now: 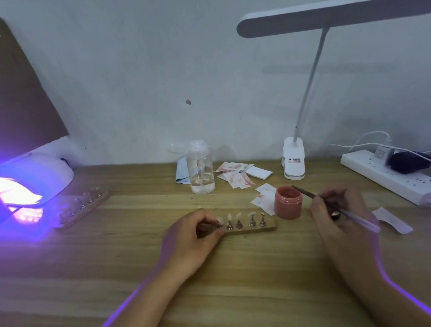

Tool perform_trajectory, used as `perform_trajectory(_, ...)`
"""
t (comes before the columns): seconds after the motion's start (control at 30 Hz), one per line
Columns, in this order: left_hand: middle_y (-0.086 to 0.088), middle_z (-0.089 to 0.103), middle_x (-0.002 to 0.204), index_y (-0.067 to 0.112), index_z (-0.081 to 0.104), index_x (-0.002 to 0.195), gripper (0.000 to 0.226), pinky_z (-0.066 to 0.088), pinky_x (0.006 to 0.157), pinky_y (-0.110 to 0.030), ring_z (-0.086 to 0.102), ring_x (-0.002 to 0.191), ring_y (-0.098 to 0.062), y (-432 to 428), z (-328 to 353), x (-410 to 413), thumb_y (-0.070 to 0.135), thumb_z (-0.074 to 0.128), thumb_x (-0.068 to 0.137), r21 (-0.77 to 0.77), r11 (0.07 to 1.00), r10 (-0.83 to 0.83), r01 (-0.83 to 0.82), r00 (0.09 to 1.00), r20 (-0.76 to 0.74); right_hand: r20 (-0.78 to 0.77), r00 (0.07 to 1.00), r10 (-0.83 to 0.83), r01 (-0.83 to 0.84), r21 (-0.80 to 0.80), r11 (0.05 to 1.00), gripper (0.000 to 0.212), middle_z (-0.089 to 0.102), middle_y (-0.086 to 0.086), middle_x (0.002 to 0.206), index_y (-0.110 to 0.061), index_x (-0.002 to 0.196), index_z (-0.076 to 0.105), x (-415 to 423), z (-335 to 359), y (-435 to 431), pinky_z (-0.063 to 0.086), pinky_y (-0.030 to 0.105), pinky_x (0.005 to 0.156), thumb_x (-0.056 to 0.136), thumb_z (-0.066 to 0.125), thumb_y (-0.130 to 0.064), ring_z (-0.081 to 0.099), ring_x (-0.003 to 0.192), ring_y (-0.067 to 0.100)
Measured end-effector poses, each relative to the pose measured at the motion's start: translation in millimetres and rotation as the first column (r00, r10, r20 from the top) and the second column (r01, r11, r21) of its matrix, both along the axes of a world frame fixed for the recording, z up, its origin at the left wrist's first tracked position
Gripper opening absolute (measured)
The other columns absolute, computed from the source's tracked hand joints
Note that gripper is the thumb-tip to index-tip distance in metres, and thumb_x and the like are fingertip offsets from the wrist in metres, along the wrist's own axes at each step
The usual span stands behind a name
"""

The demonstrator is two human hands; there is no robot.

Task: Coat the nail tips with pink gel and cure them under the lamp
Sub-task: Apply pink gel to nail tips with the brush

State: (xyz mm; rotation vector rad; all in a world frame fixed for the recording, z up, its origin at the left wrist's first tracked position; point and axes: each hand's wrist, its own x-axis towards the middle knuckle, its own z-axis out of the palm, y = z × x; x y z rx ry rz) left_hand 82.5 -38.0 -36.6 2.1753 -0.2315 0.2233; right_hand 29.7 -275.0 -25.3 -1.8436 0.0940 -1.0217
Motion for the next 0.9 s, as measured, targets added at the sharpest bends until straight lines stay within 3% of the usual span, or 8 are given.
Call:
perform_trajectory(0.07, 0.016, 0.068, 0.086, 0.036, 0.067, 0.077, 0.015, 0.052, 0.087, -0.034, 0.064, 0.086, -0.001, -2.0, -0.1, 0.7, 0.029, 0.080, 0.078, 0.055, 0.998, 0.035, -0.038, 0.998, 0.059, -0.012, 1.000, -0.002, 0.002, 0.004, 1.000, 0.013, 0.068, -0.011, 0.078, -0.017, 0.092, 0.061, -1.1, 1.5, 0.9, 0.052, 0.026, 0.063, 0.085, 0.066, -0.008, 0.064, 0.074, 0.002)
perform_trajectory(0.27, 0.014, 0.060, 0.093, 0.029, 0.069, 0.084, 0.009, 0.048, 0.083, -0.038, 0.058, 0.090, -0.014, -2.9, 3.2, -5.5, 0.028, 0.078, 0.081, 0.204, 0.969, 0.076, -0.136, 0.957, 0.281, -0.071, 0.997, -0.037, 0.038, 0.012, 0.999, 0.016, 0.064, -0.009, 0.072, -0.023, 0.083, 0.059, -5.6, 5.7, 1.6, 0.054, 0.043, 0.064, 0.080, 0.066, -0.008, 0.061, 0.068, 0.005)
perform_trajectory(0.4, 0.017, 0.064, 0.084, 0.030, 0.066, 0.085, 0.010, 0.046, 0.077, -0.033, 0.058, 0.082, -0.009, -8.5, 9.0, -19.7, 0.026, 0.075, 0.083, 0.227, 0.969, 0.001, -0.099, 0.919, 0.395, -0.125, 0.992, -0.037, 0.043, 0.048, 0.998, 0.017, 0.065, -0.011, 0.072, -0.027, 0.081, 0.060, -4.3, 6.3, 1.6, 0.054, 0.044, 0.070, 0.080, 0.066, -0.012, 0.061, 0.069, 0.005)
perform_trajectory(0.6, 0.024, 0.068, 0.089, 0.039, 0.065, 0.088, 0.013, 0.044, 0.066, -0.019, 0.057, 0.068, 0.000, -39.0, 6.1, -41.1, 0.030, 0.072, 0.082, 0.070, 0.935, -0.354, 0.349, 0.931, 0.089, -0.223, 0.974, -0.033, 0.057, 0.104, 0.993, 0.016, 0.066, -0.017, 0.071, -0.031, 0.079, 0.062, -1.7, 10.7, 3.3, 0.053, 0.045, 0.081, 0.081, 0.067, -0.015, 0.063, 0.075, 0.007)
perform_trajectory(0.77, 0.037, 0.063, 0.085, 0.054, 0.063, 0.085, 0.014, 0.037, 0.062, -0.016, 0.057, 0.069, 0.010, -54.5, 3.7, -35.1, 0.045, 0.072, 0.079, 0.131, 0.925, -0.353, 0.356, 0.934, -0.052, -0.377, 0.926, -0.010, 0.018, 0.017, 1.000, 0.005, 0.068, -0.015, 0.077, -0.025, 0.085, 0.065, 2.1, 25.4, -1.5, 0.050, 0.046, 0.087, 0.082, 0.066, -0.021, 0.063, 0.083, 0.013)
perform_trajectory(0.9, 0.045, 0.058, 0.085, 0.061, 0.059, 0.081, 0.012, 0.034, 0.061, -0.016, 0.054, 0.073, 0.017, -60.5, 3.1, -34.3, 0.055, 0.067, 0.075, 0.192, 0.938, -0.289, 0.289, 0.957, -0.032, -0.495, 0.869, -0.013, 0.002, -0.024, 1.000, 0.006, 0.070, -0.011, 0.079, -0.021, 0.086, 0.068, 12.1, 39.3, -5.1, 0.049, 0.045, 0.090, 0.082, 0.065, -0.025, 0.064, 0.092, 0.019)
